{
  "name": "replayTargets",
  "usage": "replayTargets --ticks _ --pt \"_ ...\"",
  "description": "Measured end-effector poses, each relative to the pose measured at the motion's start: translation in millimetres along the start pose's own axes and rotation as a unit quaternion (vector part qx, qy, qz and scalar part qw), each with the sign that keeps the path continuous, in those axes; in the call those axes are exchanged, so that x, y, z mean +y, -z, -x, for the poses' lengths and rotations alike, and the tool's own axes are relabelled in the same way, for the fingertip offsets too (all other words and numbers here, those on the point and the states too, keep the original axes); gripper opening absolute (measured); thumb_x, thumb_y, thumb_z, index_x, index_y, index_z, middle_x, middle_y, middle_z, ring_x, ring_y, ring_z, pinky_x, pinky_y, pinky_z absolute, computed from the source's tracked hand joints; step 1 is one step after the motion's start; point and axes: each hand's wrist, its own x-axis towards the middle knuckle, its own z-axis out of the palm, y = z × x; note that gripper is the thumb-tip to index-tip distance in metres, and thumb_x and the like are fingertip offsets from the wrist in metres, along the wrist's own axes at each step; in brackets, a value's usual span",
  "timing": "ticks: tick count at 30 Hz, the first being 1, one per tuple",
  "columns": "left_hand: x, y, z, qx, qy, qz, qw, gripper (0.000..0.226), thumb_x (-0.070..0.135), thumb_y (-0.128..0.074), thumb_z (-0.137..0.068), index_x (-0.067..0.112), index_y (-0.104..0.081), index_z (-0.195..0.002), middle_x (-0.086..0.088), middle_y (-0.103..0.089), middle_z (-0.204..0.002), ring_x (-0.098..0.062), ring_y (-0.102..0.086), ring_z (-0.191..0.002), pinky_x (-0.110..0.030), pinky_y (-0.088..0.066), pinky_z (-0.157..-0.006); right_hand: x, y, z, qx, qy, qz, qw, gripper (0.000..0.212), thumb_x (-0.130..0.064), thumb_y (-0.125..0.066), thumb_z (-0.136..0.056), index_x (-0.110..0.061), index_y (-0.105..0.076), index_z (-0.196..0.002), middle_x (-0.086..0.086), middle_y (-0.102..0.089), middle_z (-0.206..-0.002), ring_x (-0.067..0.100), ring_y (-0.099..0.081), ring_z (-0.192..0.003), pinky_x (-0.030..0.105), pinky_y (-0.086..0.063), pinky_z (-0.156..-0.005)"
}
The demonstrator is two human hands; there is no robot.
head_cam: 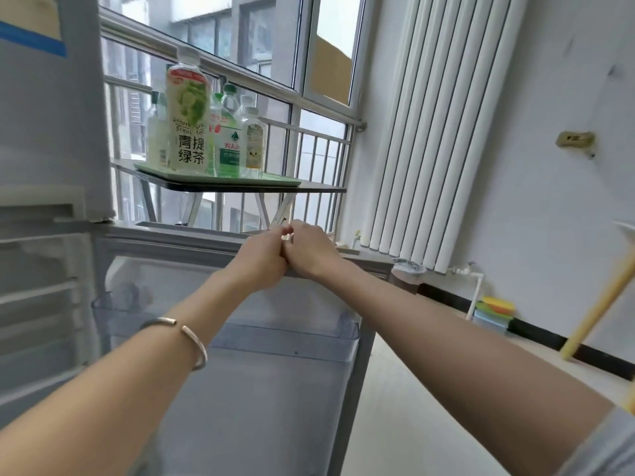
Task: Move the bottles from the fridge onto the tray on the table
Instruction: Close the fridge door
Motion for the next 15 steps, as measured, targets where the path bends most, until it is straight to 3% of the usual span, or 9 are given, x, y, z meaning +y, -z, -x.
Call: replayTargets --ticks 5,11,15 --pt "4 9 15 -0.025 -0.028 -0.058 0.998 0.028 0.013 -0.053 -0.087 0.011 -0.064 -0.112 -0.011 -0.068 -0.110 -0.030 -0.061 -0.099 -0.036 -0.048 -0.083 -5 3 15 -0.013 0.013 0.024 1.000 0.029 -0.016 -0.048 -0.084 -0.006 -0.063 -0.107 0.016 -0.068 -0.105 0.033 -0.061 -0.097 0.034 -0.047 -0.072" --pt "12 26 50 -0.022 -0.047 -0.050 0.997 0.004 0.018 -0.052 -0.090 0.018 -0.056 -0.092 -0.009 -0.066 -0.099 -0.026 -0.058 -0.087 -0.030 -0.042 -0.072 -28 18 40 -0.035 0.050 0.093 0.994 0.012 -0.016 -0.053 -0.083 -0.006 -0.060 -0.082 0.012 -0.060 -0.083 0.031 -0.061 -0.083 0.033 -0.047 -0.066" --pt "6 48 79 -0.023 -0.050 -0.010 0.998 0.015 0.030 -0.062 -0.087 0.016 -0.062 -0.094 -0.004 -0.068 -0.095 -0.023 -0.062 -0.088 -0.032 -0.048 -0.076 -61 34 60 -0.076 0.071 0.143 0.984 0.026 -0.011 -0.055 -0.084 -0.009 -0.044 -0.061 0.006 -0.047 -0.064 0.024 -0.050 -0.065 0.027 -0.031 -0.048"
